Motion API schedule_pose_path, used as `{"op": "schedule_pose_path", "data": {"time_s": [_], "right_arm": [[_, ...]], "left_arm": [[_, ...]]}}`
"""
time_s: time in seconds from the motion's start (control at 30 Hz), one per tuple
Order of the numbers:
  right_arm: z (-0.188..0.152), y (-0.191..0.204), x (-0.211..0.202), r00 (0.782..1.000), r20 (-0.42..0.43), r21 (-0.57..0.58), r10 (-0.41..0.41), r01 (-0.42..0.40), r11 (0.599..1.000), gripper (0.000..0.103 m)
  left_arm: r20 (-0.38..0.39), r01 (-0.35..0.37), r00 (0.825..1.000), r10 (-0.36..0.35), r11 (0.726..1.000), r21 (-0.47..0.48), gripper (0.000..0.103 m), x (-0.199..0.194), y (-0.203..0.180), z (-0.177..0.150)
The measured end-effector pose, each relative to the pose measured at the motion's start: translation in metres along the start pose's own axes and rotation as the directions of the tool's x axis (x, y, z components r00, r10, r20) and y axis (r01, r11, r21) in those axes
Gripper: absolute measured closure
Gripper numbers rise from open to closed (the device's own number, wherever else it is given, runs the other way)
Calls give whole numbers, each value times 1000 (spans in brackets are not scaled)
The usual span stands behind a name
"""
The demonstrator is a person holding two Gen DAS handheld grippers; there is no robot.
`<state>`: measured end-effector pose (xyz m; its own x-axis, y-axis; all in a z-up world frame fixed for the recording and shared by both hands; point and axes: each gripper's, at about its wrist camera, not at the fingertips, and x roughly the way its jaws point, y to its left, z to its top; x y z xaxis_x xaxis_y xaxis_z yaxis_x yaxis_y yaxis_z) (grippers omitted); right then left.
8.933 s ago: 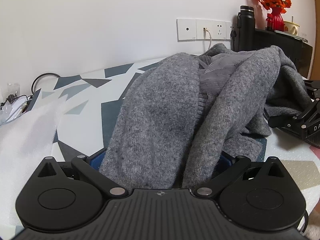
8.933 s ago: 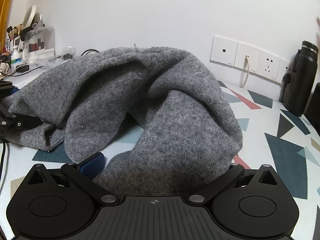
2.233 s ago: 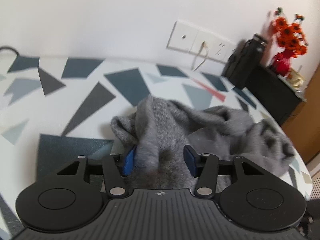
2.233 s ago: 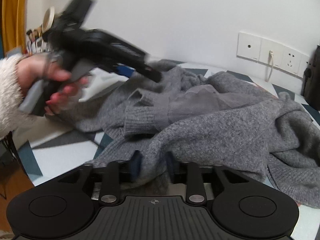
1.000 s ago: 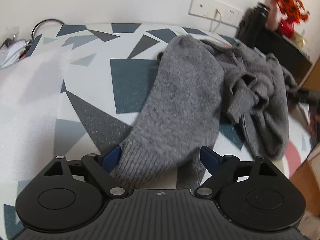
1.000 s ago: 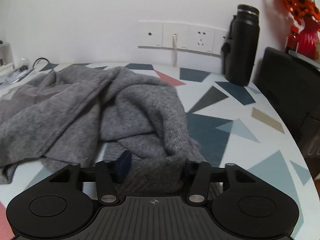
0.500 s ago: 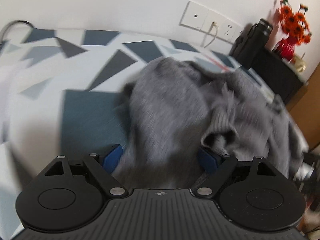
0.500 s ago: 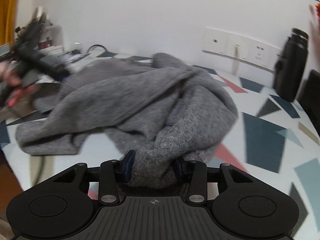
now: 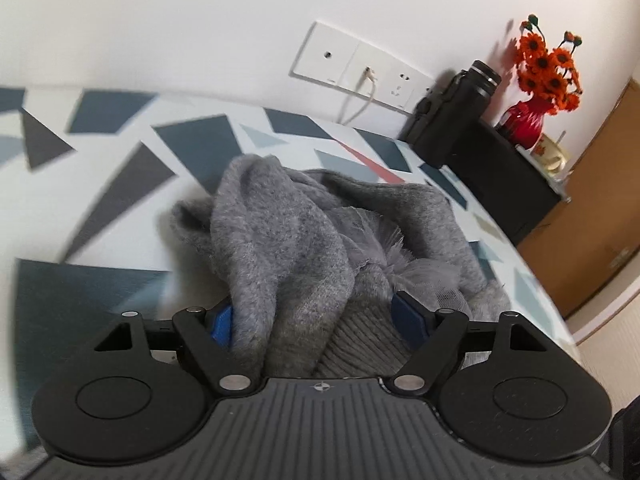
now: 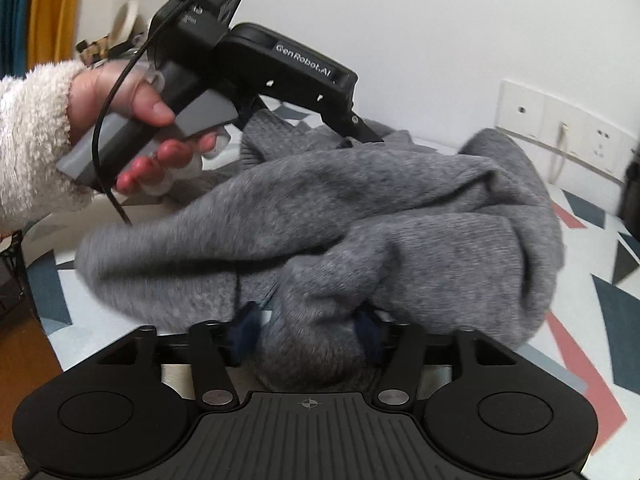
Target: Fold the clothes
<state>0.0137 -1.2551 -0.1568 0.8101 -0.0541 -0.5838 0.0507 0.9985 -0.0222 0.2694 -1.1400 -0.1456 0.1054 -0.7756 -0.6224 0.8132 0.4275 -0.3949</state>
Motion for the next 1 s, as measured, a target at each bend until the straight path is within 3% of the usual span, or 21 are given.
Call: {"op": "schedule_pose_path", "data": {"time_s": [0.27, 0.43, 0.67, 0.83, 0.93, 1.0], "right_arm": [[5, -4, -9, 1000, -17, 38, 23, -22, 999, 46], [11, -6, -20, 1000, -25, 35, 16, -15, 999, 42], [21, -32, -55, 1000, 20, 96, -2, 0, 995, 11], [42, -72, -76, 989, 91, 148, -119, 105, 983, 2], [57, -101, -79, 968, 122, 216, -221, 191, 957, 1], [68, -118, -74, 963, 128, 220, -238, 206, 953, 1]], "left_arm": [[79, -121, 990, 114, 989, 85, 5, -59, 7, -10], [69, -114, 991, 111, 993, 39, 1, -89, 0, -25], [27, -59, 998, 63, 991, -120, 1, -120, -6, -75], [48, -130, 989, 137, 983, -131, 1, -125, -14, -105], [63, -180, 980, 187, 978, -103, 1, -115, -24, -115], [63, -178, 981, 184, 980, -84, 1, -106, -36, -118]]}}
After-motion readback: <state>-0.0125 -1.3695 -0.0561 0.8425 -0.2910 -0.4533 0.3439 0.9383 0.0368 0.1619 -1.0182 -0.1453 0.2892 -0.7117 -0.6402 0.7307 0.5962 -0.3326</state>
